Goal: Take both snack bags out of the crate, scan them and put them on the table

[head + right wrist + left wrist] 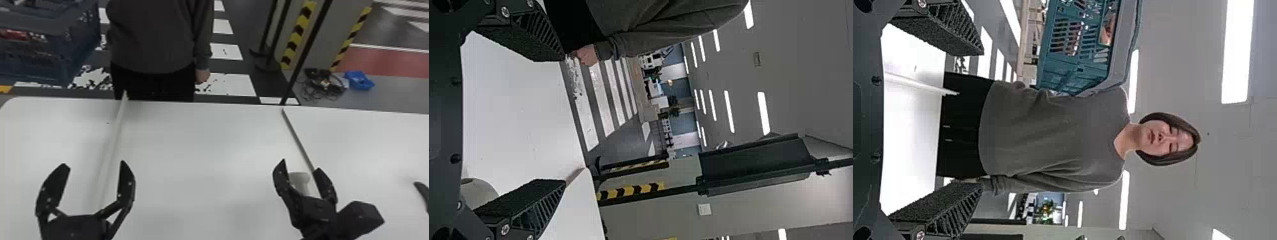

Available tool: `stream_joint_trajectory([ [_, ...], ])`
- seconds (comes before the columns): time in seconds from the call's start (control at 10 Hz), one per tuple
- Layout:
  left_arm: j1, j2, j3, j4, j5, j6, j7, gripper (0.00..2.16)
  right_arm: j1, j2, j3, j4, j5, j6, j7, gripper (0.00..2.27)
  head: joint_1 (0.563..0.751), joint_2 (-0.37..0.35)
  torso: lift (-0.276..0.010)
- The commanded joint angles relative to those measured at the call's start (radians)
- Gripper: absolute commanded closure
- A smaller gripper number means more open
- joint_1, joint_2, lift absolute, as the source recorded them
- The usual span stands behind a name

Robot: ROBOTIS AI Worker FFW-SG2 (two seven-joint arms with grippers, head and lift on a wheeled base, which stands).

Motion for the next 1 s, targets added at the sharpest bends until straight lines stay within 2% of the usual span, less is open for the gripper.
stream_joint_trajectory([
  [0.0, -0.003, 0.0, 0.0, -0.002, 0.003, 0.0, -0.002, 0.06, -0.005, 0.003, 0.008, 0.003, 0.005, 0.003, 0.0, 0.12, 0.695, -0.17, -0.096],
  [0.9, 0.003, 0.002, 0.002, 0.007, 0.026, -0.034, -0.006, 0.06, -0.012, 0.009, 0.028, 0.0, 0.012, 0.04, 0.0, 0.12, 0.695, -0.139, -0.096],
])
